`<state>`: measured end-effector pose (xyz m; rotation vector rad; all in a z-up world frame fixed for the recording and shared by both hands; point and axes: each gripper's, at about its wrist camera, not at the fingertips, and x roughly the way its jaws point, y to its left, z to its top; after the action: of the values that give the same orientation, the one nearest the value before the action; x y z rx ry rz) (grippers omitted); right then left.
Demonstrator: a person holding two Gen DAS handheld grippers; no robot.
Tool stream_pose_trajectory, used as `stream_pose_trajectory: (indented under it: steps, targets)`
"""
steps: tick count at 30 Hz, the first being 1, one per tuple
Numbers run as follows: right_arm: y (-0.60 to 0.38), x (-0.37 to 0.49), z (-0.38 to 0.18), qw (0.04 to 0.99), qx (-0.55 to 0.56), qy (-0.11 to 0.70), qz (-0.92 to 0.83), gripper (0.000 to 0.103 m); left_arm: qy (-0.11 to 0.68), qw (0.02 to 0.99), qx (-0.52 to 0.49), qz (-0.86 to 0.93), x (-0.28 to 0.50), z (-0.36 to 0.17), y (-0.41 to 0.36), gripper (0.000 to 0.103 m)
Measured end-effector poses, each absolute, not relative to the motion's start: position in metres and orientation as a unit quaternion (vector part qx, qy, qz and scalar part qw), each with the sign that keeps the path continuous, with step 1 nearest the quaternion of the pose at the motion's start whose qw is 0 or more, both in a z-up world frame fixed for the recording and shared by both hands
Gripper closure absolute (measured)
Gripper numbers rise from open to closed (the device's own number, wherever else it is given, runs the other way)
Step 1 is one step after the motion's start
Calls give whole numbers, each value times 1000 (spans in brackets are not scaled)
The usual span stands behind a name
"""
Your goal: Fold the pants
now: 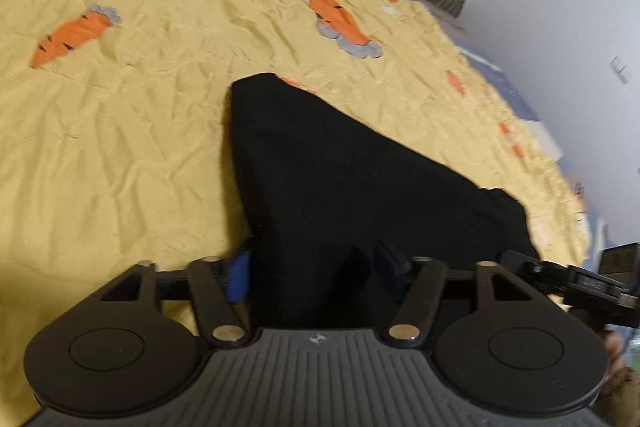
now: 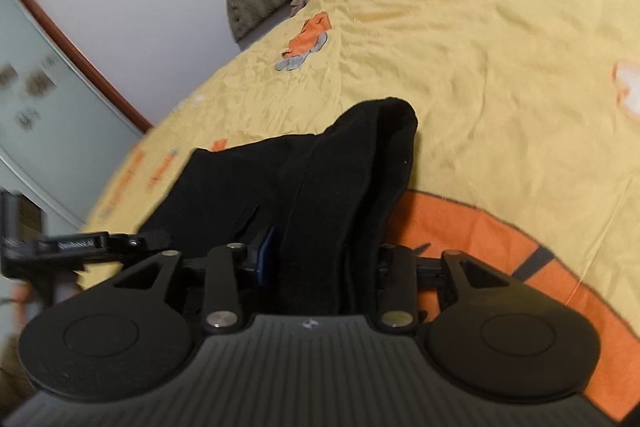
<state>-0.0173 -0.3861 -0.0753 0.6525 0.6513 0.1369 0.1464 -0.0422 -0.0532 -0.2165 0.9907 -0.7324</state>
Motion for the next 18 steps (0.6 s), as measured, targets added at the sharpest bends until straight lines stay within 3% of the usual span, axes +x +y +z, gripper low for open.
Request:
stream_pose_trajectory:
  steps: [2, 4, 7, 11, 18]
  targets:
    - [-397, -16, -82, 879, 353, 308, 85, 61, 463, 816, -101, -330, 145, -52, -48, 40]
    - [-398, -11, -85, 873, 372, 303, 90, 63, 454, 836, -56, -304, 139, -50, -61, 71]
    - [-385, -6, -82, 887, 338, 307, 74, 71, 444, 838, -65, -311, 135, -48, -56, 83]
    - [-378, -8, -78, 892, 330, 302, 59, 74, 439, 830, -117, -324, 136, -43, -36, 88]
    - [-370, -9, -62, 894, 344, 278, 65, 77, 407, 847, -112, -322, 123, -23, -26, 89]
